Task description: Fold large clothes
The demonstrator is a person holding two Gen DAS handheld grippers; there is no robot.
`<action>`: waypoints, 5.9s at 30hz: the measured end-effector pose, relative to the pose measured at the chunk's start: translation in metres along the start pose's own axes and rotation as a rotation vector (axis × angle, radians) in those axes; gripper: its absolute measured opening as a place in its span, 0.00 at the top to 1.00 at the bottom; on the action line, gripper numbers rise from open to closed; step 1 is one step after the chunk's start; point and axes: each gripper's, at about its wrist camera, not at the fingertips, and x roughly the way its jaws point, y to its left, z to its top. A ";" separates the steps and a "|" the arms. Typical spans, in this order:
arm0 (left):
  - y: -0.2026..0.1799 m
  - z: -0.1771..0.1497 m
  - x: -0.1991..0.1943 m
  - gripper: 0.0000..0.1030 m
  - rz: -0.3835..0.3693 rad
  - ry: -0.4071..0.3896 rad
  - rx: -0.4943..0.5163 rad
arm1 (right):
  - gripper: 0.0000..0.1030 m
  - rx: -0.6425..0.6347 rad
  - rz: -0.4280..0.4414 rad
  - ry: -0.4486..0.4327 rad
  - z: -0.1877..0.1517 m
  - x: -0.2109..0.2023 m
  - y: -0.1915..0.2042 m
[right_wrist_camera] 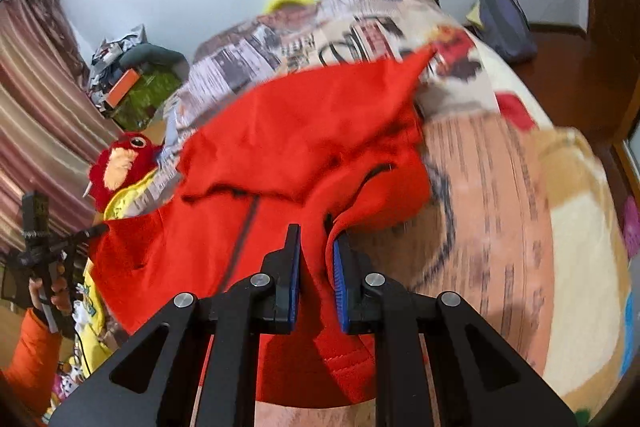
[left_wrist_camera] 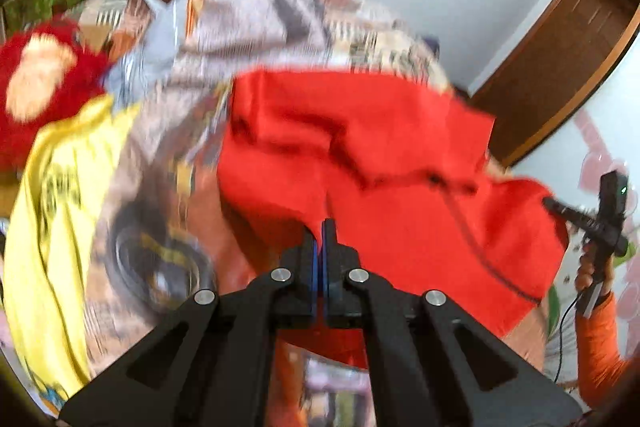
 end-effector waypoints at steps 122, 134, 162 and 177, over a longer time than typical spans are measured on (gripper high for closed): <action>0.069 0.018 0.175 0.12 -0.233 0.069 -0.613 | 0.33 -0.310 -0.258 0.022 0.049 0.112 0.085; 0.079 0.055 0.223 0.25 -0.214 -0.050 -0.710 | 0.33 -0.206 -0.234 0.054 0.063 0.130 0.067; -0.114 0.170 0.079 0.96 -0.074 -0.315 -0.143 | 0.30 -0.295 -0.001 0.173 0.062 0.176 0.135; -0.266 0.109 0.214 0.96 -0.224 0.039 0.071 | 0.25 0.077 -0.166 0.223 0.015 0.126 -0.039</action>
